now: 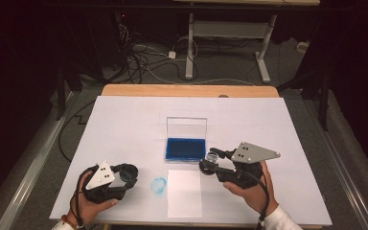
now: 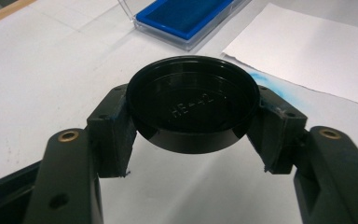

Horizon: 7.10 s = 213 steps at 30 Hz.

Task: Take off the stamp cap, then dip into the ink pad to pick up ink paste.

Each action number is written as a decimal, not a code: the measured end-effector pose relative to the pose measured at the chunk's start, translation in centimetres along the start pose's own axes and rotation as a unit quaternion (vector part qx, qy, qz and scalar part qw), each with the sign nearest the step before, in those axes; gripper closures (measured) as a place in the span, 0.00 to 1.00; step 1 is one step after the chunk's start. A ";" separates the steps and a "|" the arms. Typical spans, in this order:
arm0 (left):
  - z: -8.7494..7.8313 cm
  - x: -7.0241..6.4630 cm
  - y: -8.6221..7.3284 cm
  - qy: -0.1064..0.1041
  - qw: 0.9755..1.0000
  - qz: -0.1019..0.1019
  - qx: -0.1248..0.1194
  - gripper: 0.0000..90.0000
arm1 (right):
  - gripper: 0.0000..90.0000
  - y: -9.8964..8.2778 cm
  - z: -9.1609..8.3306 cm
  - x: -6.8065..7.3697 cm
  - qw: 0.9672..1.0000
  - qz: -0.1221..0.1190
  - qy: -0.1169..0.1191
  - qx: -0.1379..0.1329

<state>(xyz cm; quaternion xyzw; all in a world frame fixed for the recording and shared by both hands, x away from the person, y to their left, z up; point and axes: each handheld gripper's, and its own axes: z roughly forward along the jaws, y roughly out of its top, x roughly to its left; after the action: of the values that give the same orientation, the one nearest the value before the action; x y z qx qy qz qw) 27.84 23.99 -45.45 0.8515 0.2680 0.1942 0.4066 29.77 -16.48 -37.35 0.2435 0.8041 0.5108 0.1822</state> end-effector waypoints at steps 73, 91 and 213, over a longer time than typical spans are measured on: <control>-0.4 0.3 -0.8 -0.004 1.000 -0.010 0.008 0.41 | 0.63 5.9 4.8 -4.5 0.998 -0.014 -0.037 0.038; -0.7 0.4 -0.9 -0.005 1.000 -0.011 0.003 0.41 | 0.63 5.5 7.8 -4.7 0.998 -0.003 -0.034 0.056; -0.7 0.3 -1.0 -0.024 1.000 -0.007 0.013 0.41 | 0.63 1.0 17.1 -2.5 0.987 -0.012 -0.031 0.156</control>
<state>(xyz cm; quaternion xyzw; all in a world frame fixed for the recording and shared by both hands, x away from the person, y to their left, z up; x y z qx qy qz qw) 27.36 25.07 -45.79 0.8591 0.2665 0.1676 0.4035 41.27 -5.00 -43.42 0.2750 0.8708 0.3691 0.1725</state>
